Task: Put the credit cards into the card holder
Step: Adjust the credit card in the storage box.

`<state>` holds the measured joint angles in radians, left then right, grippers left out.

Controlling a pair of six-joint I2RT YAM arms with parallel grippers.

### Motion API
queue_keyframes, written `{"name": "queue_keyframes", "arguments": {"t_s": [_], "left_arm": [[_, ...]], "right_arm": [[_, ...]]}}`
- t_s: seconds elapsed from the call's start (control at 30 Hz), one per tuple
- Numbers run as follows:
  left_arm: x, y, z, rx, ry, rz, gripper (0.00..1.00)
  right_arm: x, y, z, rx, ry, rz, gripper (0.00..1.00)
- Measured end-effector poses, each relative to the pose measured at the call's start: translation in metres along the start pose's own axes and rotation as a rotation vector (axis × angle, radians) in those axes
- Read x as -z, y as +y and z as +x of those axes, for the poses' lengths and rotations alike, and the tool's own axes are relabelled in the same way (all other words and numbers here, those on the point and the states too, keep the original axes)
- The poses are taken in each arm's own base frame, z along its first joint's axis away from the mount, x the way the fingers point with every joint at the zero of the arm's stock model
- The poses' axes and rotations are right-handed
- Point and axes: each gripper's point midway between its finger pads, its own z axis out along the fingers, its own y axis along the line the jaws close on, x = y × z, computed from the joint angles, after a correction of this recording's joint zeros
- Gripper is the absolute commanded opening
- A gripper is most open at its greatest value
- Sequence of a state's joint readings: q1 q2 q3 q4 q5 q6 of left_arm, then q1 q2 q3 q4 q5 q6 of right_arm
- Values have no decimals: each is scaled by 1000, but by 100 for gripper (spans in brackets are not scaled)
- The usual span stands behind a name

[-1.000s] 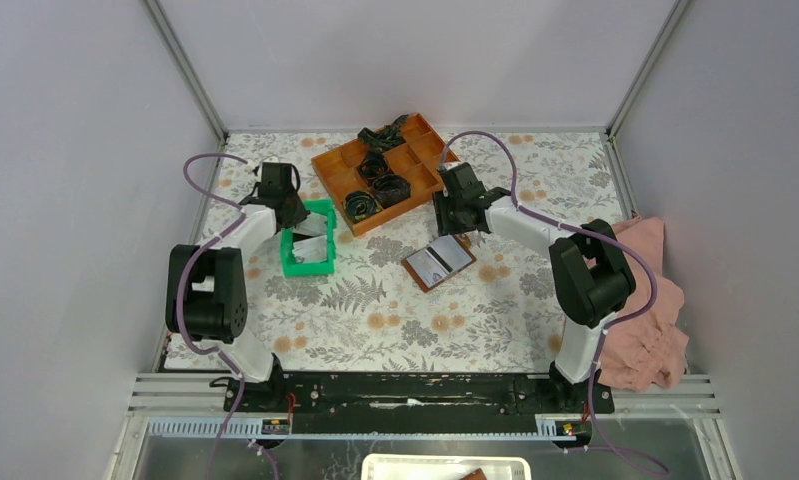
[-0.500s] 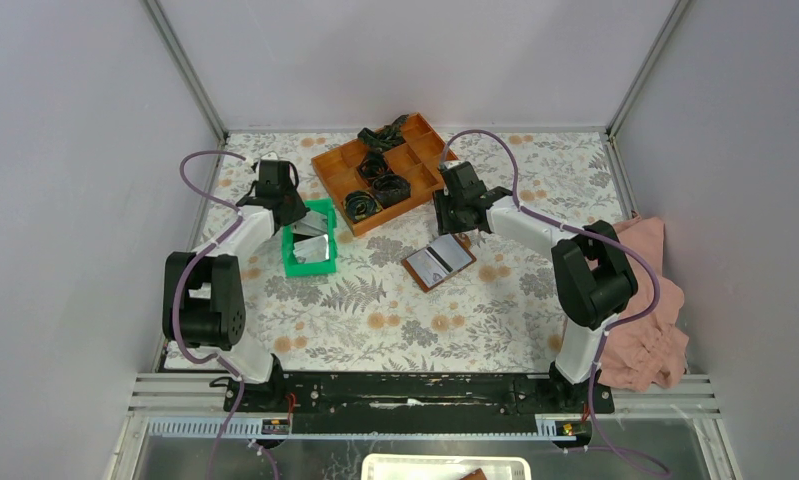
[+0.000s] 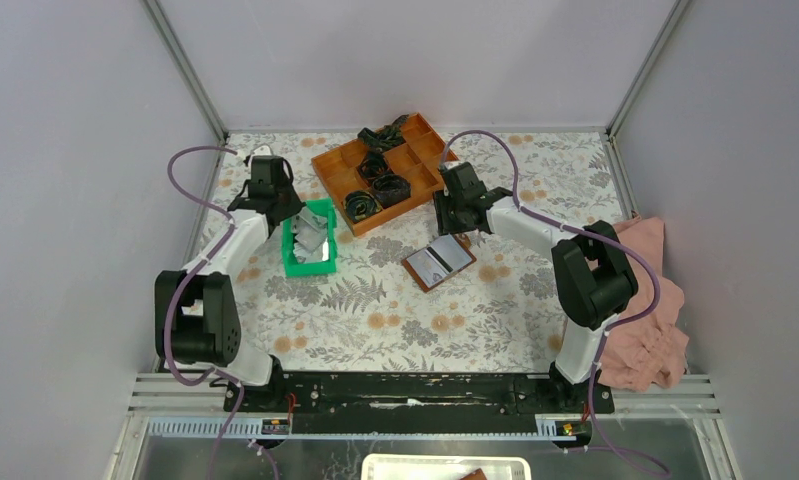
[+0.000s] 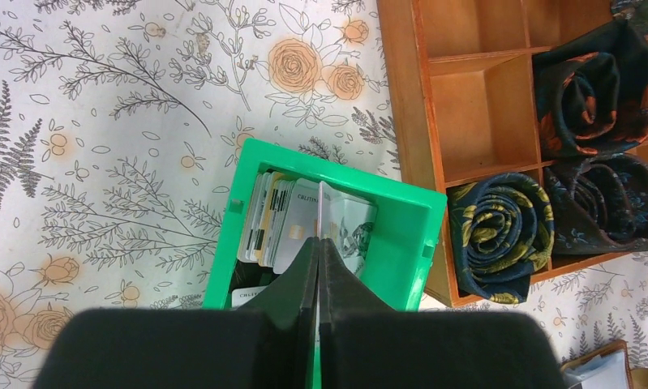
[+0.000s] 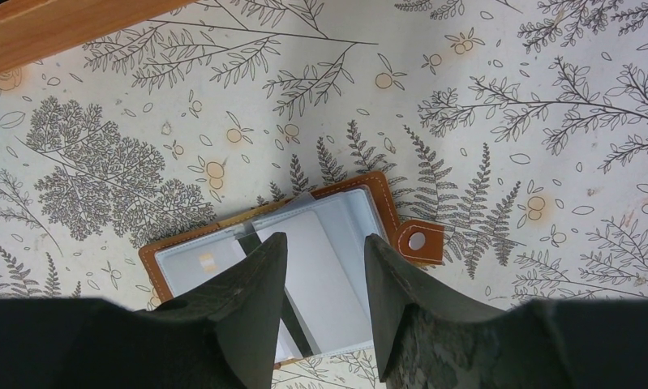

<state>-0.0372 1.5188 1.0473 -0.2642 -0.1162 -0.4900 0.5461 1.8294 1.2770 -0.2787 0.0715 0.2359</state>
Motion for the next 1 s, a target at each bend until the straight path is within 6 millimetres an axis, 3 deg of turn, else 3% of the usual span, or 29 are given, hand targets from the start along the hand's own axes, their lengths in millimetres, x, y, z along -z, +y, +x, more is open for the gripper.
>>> {"name": "queue_keyframes", "arguments": {"t_s": [0.63, 0.77, 1.0], "left_arm": [[1, 8, 11, -4, 14, -23, 0], [1, 5, 13, -11, 20, -18, 8], [-2, 1, 20, -19, 39, -6, 10]], "right_arm": [[1, 0, 5, -2, 5, 0, 48], [0, 0, 5, -2, 5, 0, 48], [0, -1, 8, -2, 10, 1, 48]]}}
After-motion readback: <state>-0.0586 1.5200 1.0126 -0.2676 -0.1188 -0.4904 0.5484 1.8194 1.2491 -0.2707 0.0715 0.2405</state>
